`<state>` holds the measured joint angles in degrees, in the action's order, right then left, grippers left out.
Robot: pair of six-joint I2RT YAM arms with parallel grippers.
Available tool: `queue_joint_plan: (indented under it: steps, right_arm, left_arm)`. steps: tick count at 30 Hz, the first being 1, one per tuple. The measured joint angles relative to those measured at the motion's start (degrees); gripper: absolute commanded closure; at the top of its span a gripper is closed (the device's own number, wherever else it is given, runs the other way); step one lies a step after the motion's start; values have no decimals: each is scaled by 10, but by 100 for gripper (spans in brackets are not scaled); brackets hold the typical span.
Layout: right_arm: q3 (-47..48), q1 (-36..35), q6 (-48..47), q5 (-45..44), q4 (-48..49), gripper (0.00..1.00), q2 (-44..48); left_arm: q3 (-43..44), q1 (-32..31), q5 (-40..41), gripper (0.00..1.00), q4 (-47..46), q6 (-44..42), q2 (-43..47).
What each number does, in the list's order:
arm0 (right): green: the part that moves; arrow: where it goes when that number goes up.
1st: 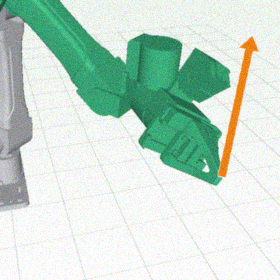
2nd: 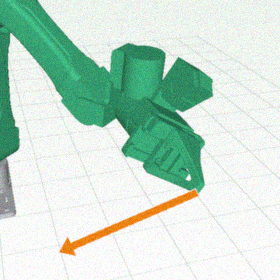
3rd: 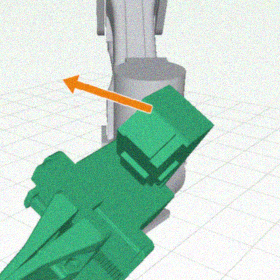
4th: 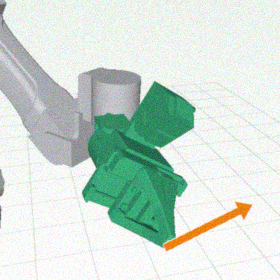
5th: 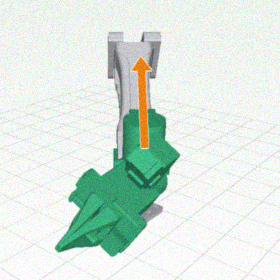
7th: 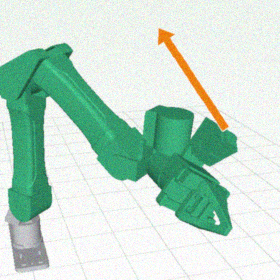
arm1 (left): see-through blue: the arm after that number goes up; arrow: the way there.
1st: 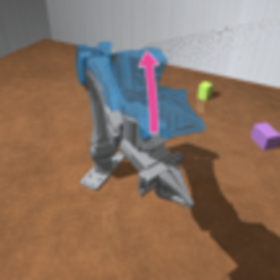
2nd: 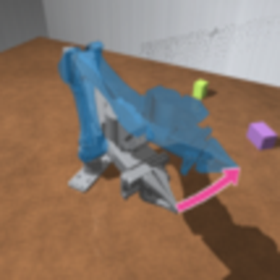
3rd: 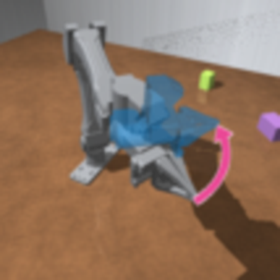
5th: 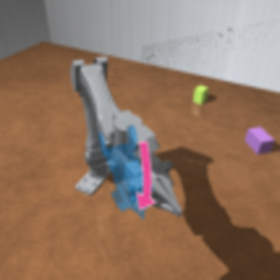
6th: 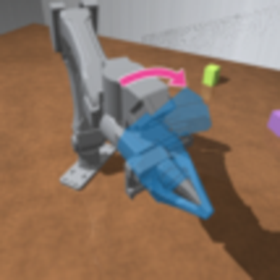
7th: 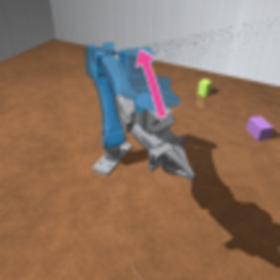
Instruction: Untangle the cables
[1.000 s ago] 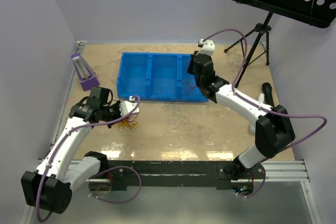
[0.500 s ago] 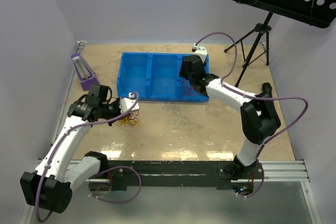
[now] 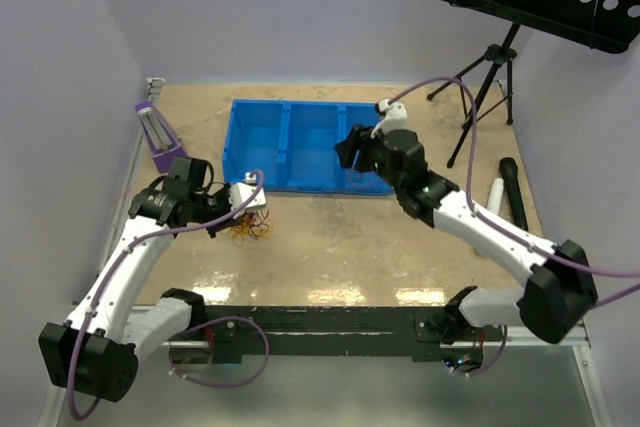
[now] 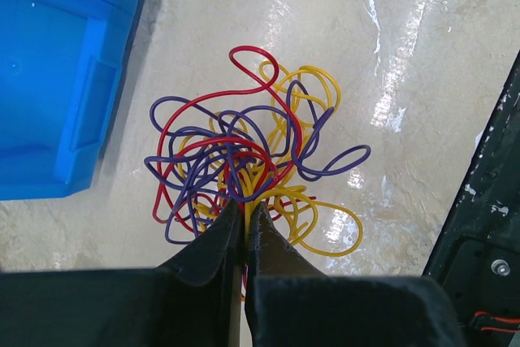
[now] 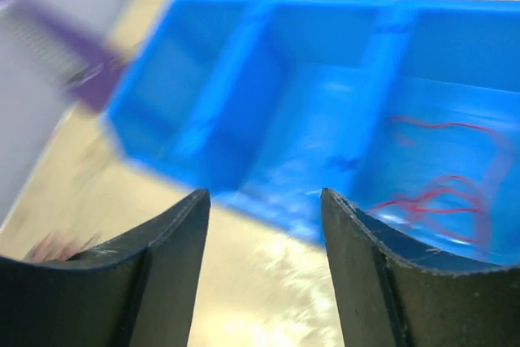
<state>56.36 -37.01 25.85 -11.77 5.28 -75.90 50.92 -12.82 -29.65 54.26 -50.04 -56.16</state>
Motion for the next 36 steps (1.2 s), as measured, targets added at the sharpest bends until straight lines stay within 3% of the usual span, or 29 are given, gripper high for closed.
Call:
queue_joint_plan:
  steps: [5,13,22,29,36]
  right_arm:
    - [-95,-81,-27,147,59,39,70]
    - [-155,-118,-11,289,117,39,43]
    - [-143,-193,7,314,176,43,-25]
    - [-127,-196,17,308,200,45,-53]
    - [-111,-202,25,296,217,55,-68]
  left_arm:
    - [6,0,-15,95,-3,0,-3]
    - [7,0,-64,94,-8,-5,35]
    - [23,0,-94,95,-7,-5,35]
    - [27,0,-109,95,0,-5,41]
    - [33,0,-125,95,3,-5,48]
